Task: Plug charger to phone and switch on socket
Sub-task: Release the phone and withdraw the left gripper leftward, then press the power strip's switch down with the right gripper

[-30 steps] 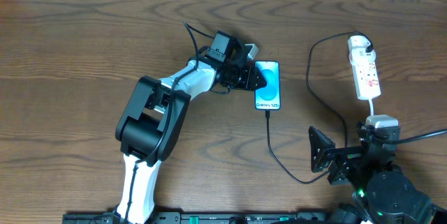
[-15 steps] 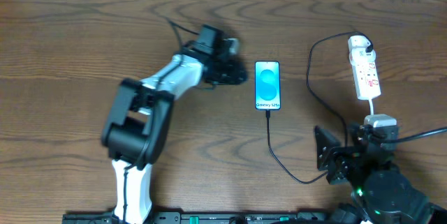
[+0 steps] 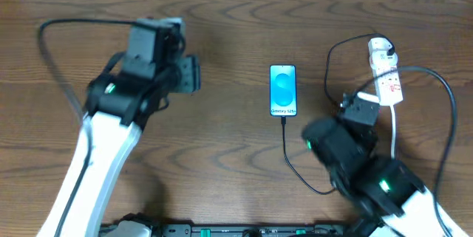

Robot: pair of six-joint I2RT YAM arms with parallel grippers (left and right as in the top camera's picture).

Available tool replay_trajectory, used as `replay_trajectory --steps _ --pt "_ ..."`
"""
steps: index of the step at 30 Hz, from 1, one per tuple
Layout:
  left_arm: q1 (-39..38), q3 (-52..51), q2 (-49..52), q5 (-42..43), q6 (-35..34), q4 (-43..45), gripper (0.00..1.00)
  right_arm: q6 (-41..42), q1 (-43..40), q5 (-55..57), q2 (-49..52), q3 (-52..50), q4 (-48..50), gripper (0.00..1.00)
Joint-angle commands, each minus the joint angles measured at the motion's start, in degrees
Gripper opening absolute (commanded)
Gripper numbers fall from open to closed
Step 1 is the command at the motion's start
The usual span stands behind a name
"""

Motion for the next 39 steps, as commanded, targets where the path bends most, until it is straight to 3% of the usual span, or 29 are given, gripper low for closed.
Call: replay_trajectory --steps 1,7,11,15,16,34,39 --pt "-0.02 -0.44 -7.08 -5.20 0.87 -4.72 0.82 3.43 -10.95 -8.92 5.68 -0.48 0.11 0.01" --pt "-0.02 -5.90 -21.88 -5.53 -2.47 -5.62 0.85 -5.97 -32.87 -26.64 14.21 -0.33 3.06 0.01" --pt "-0.02 -11.91 -33.79 -13.97 -8.74 -5.92 0.87 -10.12 -47.58 -37.90 19.65 0.00 7.43 0.01" --pt "-0.02 -16.57 -42.51 -16.90 -9.66 -7.52 0.88 -11.87 -56.92 -43.19 25.53 3.06 9.92 0.01" --pt "-0.02 -17.11 -43.93 -16.98 -9.66 -8.07 0.95 -11.96 -58.34 -43.25 27.15 4.42 9.84 0.01" --pt "-0.02 -17.70 -47.78 -16.94 -9.68 -25.38 0.98 -16.24 -63.21 -42.29 63.10 51.39 -5.25 0.01" --pt "-0.02 -17.70 -47.78 -16.94 -9.68 -28.30 0.98 -16.41 -63.23 -42.29 69.92 58.47 -8.98 0.01"
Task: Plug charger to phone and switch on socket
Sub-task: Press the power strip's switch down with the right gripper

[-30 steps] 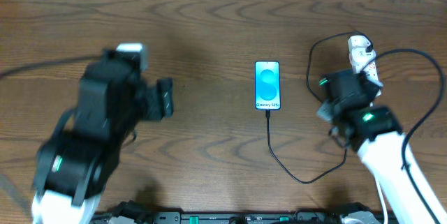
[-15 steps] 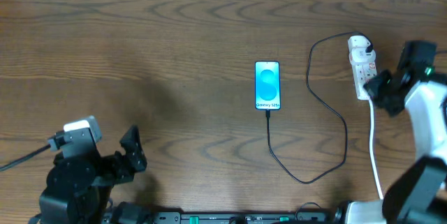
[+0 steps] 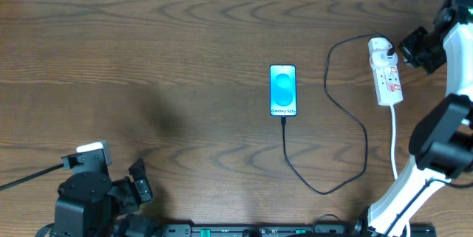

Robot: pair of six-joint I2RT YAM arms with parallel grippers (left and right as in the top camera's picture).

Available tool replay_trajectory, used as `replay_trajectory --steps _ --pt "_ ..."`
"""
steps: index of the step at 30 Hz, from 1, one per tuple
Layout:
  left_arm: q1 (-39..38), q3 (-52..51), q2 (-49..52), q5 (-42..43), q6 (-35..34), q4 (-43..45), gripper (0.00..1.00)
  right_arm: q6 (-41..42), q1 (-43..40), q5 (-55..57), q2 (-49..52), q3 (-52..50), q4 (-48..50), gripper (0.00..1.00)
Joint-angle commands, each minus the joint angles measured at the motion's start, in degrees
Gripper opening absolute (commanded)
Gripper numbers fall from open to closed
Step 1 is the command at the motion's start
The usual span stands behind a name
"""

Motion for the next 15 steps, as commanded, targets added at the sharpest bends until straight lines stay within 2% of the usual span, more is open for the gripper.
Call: replay_trajectory --steps 1,15 --pt "-0.02 0.00 -0.22 -0.70 -0.74 -1.18 0.98 -0.94 -0.31 0.17 3.78 3.65 -1.29 0.01" --pt "-0.02 0.00 -0.22 -0.70 -0.74 -1.18 0.98 -0.92 -0.31 1.20 8.98 3.63 2.08 0.01"
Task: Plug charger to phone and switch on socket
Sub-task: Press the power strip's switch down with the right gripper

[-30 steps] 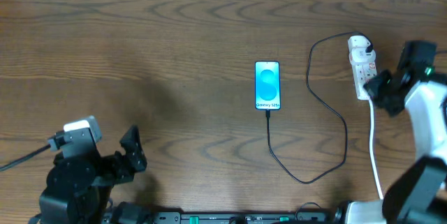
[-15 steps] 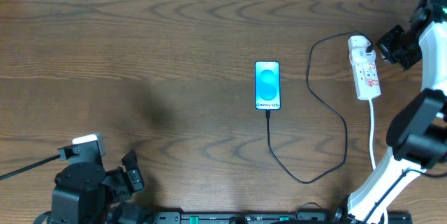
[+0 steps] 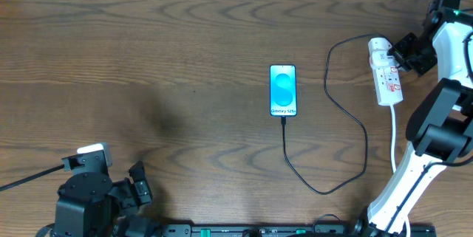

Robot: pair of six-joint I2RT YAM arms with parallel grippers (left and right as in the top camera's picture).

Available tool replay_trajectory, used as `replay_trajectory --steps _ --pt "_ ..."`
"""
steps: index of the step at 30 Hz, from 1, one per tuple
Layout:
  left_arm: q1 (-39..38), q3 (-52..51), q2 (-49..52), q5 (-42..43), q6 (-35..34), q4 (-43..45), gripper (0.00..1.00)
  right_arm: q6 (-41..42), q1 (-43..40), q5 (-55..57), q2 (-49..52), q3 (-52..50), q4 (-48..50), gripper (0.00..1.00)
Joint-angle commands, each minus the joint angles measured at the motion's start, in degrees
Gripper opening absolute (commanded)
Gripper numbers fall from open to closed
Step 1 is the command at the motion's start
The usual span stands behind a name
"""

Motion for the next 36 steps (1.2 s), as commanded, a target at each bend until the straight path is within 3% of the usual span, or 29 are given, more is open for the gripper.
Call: replay_trajectory --steps 1,36 --pt "-0.02 0.00 -0.22 -0.70 -0.74 -0.15 0.98 -0.46 -0.28 0.87 0.85 1.38 0.28 0.01" --pt "-0.02 0.00 -0.22 -0.72 -0.74 -0.15 0.98 -0.44 4.33 -8.26 5.88 0.20 0.87 0.01"
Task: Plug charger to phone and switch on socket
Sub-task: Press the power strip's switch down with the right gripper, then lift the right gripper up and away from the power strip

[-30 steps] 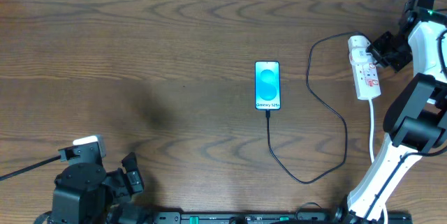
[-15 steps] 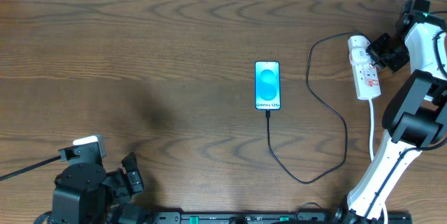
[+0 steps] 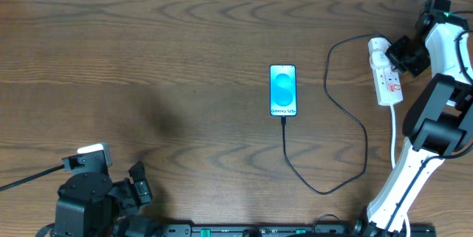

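Note:
The phone point(image 3: 283, 90) lies face up mid-table with its blue screen lit. A black charger cable point(image 3: 287, 148) is plugged into its lower end, loops across the table and runs up to the white charger plug point(image 3: 379, 45) at the far end of the white power strip point(image 3: 388, 82). My right gripper point(image 3: 399, 52) presses against the strip's right side near that end, and its fingers look shut. My left gripper point(image 3: 139, 185) is parked at the front left edge, far from everything, with its fingers apart and nothing between them.
The strip's white lead point(image 3: 394, 137) runs toward the front edge beside the right arm's base point(image 3: 414, 178). The right arm stands folded along the table's right edge. A dark cable point(image 3: 29, 178) leads off left from the left arm.
My right gripper has shifted a little left and is now against the upper part of the power strip. The phone, cable, strip and left arm have not moved.
At first my left arm reached over the table's left half and my right arm was low at the front right, the cable plugged into the phone. Then the left arm was parked at the front left and the right gripper was beside the strip, which it now touches.

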Robot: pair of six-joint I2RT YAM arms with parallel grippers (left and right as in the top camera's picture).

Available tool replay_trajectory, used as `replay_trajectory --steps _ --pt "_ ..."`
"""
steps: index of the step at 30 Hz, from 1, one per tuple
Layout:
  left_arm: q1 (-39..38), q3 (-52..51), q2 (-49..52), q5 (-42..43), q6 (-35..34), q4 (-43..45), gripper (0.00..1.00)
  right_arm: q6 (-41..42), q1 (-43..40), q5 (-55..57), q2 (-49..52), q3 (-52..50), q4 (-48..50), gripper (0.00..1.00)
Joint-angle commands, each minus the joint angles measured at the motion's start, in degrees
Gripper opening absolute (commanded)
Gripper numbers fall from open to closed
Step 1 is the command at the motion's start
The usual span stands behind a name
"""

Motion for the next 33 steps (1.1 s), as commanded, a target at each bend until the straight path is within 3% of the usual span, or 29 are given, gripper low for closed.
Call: replay_trajectory --steps 1,9,14,24,33 --pt "-0.02 0.00 -0.22 -0.72 -0.74 -0.07 0.98 -0.42 3.19 -9.60 2.32 -0.44 -0.50 0.01" --pt "-0.02 0.00 -0.24 -0.70 -0.74 -0.07 0.98 -0.46 3.08 -7.54 1.88 -0.42 -0.83 0.01" --pt "1.03 0.00 -1.57 -0.70 -0.74 -0.07 0.98 -1.66 2.21 -4.35 -3.89 -0.37 -1.68 0.01" --pt "9.16 0.00 -11.61 -0.70 -0.74 -0.09 0.98 -1.70 1.99 3.04 -30.58 -0.37 -2.47 0.01" --pt "10.01 0.00 -19.08 -0.70 -0.74 -0.09 0.98 -1.73 1.99 -13.22 -55.32 -0.37 4.02 0.01"
